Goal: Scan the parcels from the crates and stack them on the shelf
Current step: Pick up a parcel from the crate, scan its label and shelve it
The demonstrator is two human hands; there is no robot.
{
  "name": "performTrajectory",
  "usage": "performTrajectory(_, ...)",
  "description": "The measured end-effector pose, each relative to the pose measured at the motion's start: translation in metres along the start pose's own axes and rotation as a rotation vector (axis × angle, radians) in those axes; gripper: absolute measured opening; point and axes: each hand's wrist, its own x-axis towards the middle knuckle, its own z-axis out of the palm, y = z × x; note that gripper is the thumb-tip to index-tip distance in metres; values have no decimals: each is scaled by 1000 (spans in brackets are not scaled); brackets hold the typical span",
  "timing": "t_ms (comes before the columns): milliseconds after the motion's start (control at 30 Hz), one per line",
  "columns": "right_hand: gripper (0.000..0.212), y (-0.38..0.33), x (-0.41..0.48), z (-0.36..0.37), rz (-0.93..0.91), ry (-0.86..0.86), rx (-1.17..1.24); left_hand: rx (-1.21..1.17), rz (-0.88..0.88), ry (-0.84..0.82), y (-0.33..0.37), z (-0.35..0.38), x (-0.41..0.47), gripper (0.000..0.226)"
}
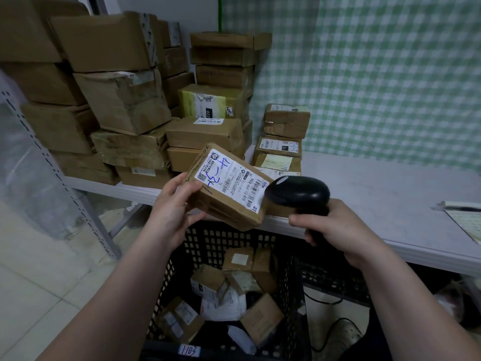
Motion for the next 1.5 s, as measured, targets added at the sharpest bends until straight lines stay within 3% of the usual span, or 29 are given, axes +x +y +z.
performTrajectory(133,15,-5,-1,-2,-38,-70,-261,27,7,1,1,-7,4,51)
performTrajectory(367,21,-2,2,1,-71,-73,-490,55,28,-14,2,-15,9,50)
performTrajectory(1000,32,-5,-1,-5,-174,-49,-502,79,8,51,2,-26,13,44)
performTrajectory(1100,27,-4,-1,-8,-166,-34,-474,79,-8,62,6,-22,8,40)
performTrajectory(1267,7,-6,6,-13,-150,48,-245,86,-6,17,22,4,4,5)
performTrajectory(1400,7,-16,17,-20,-157,103,42,112,-29,-8,33,44,7,32)
performTrajectory(1500,7,-25,29,-29,-137,120,222,118,-68,-36,36,78,12,37)
